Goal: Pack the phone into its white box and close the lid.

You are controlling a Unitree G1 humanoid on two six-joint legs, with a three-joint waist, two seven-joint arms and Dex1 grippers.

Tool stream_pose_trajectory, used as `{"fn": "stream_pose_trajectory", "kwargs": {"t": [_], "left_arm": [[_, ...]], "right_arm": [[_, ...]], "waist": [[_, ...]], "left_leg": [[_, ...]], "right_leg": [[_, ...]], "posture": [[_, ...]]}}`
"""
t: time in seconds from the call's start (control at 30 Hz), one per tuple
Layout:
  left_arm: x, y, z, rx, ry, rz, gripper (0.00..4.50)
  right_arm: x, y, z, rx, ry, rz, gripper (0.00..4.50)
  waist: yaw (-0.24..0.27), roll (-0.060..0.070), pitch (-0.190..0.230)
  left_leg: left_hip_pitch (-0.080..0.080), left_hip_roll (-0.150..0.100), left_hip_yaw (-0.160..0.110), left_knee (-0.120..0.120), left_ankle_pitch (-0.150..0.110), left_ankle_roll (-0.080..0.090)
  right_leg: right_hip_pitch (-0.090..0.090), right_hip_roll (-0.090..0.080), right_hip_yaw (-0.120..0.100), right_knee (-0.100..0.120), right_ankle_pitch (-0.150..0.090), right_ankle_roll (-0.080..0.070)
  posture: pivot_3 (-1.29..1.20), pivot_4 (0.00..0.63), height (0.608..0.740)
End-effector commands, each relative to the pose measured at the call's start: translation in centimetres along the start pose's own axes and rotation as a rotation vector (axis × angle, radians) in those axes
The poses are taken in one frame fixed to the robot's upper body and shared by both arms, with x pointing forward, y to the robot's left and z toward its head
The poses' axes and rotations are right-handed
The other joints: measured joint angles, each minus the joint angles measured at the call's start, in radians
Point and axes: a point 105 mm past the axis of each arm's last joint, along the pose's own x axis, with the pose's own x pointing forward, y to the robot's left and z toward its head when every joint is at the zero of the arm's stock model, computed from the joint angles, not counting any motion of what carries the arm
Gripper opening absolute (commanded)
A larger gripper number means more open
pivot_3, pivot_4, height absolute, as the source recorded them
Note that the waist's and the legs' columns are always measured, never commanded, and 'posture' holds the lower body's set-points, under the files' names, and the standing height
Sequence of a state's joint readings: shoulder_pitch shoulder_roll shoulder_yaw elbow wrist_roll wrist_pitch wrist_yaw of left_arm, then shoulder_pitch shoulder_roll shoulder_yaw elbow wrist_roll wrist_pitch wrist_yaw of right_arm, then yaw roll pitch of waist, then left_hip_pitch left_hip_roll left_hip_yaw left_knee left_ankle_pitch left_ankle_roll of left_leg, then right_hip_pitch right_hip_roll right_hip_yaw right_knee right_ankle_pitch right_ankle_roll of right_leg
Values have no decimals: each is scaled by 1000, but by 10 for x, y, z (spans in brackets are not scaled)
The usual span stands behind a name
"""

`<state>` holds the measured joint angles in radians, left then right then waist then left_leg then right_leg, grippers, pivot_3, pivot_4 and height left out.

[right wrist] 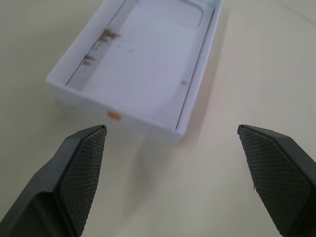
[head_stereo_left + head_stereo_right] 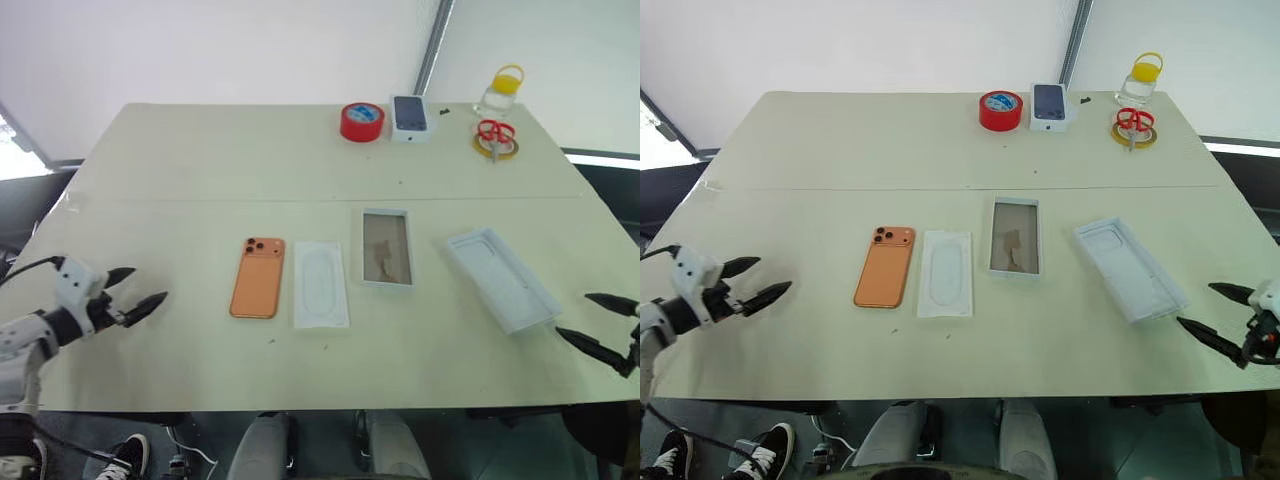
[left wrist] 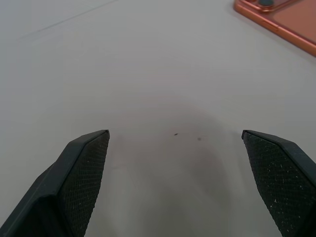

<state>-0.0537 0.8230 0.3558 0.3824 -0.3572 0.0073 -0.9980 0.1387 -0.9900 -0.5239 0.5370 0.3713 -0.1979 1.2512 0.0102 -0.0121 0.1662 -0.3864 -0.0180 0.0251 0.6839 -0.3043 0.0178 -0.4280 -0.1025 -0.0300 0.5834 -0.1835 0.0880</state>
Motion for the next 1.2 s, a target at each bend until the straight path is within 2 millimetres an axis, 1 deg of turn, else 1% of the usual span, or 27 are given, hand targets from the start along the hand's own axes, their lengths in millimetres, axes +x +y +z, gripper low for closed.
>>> {"fn": "stream_pose_trajectory", "kwargs": {"t": [0.03, 0.2, 0.3, 0.43, 0.53, 0.67, 0.9, 0.97, 1.03, 1.1, 1.2], "left_arm": [[0, 4, 25, 84, -89, 16, 4500], [10, 0, 33, 100, -105, 22, 4500], [10, 6, 38, 81, -125, 47, 4500], [10, 6, 39, 72, -124, 47, 4500], [12, 4, 39, 70, -119, 34, 4500], [15, -4, 44, 64, -137, 10, 4500], [19, -9, 45, 82, -131, -11, 4500], [23, -11, 47, 76, -130, -18, 4500], [27, -16, 52, 79, -137, -38, 4500], [33, -24, 60, 70, -156, -67, 4500], [47, -47, 66, 19, -117, -149, 4500]], "right_arm": [[-4, -11, 19, -37, -50, -23, 4445], [6, -9, 24, -36, -62, -4, 4445], [8, -9, 25, -47, -59, -1, 4445], [12, -10, 30, -56, -75, -12, 4445], [15, -8, 32, -56, -85, -5, 4445], [19, 4, 31, -60, -79, 37, 4445], [17, 2, 37, -67, -86, 26, 4445], [18, 1, 43, -83, -100, 29, 4445], [23, 0, 55, -113, -126, 34, 4445], [33, 6, 76, -153, -173, 60, 4445], [55, 23, 101, -218, -235, 111, 4445]], "waist": [[0, 0, 0], [3, 0, 0], [3, 1, 0], [2, 1, 0], [1, 1, 0], [2, 1, 0], [2, 1, 0], [2, 1, 0], [2, 1, 1], [2, 1, 1], [2, 1, 1]], "left_leg": [[0, 0, 0, 0, 0, 0], [0, 0, 0, 0, 0, 0], [0, 0, 0, 0, 0, 0], [0, 0, 0, 0, 0, 0], [0, 0, 0, 0, 0, 0], [0, 0, 0, 0, 0, 0], [0, 0, 0, 0, 0, 0], [0, 0, 0, 0, 0, 0], [0, 0, 0, 0, 0, 0], [0, 0, 0, 0, 0, 0], [0, 0, 0, 0, 0, 0]], "right_leg": [[0, 0, 0, 0, 0, 0], [0, 0, 0, 0, 0, 0], [0, 0, 0, 0, 0, 0], [0, 0, 0, 0, 0, 0], [-1, 0, 0, 0, 0, 0], [-1, 0, 0, 0, 0, 0], [-1, 0, 0, 0, 0, 0], [-1, 0, 0, 0, 0, 0], [-1, 0, 0, 0, 0, 0], [-1, 0, 1, 0, 0, 0], [-1, 0, 1, 0, 0, 0]], "posture": [[0, 150, 740], [0, 150, 740], [0, 150, 740], [0, 150, 740], [0, 150, 740], [0, 150, 740], [0, 150, 740], [0, 150, 740], [0, 150, 740], [0, 150, 740], [0, 150, 740]]}}
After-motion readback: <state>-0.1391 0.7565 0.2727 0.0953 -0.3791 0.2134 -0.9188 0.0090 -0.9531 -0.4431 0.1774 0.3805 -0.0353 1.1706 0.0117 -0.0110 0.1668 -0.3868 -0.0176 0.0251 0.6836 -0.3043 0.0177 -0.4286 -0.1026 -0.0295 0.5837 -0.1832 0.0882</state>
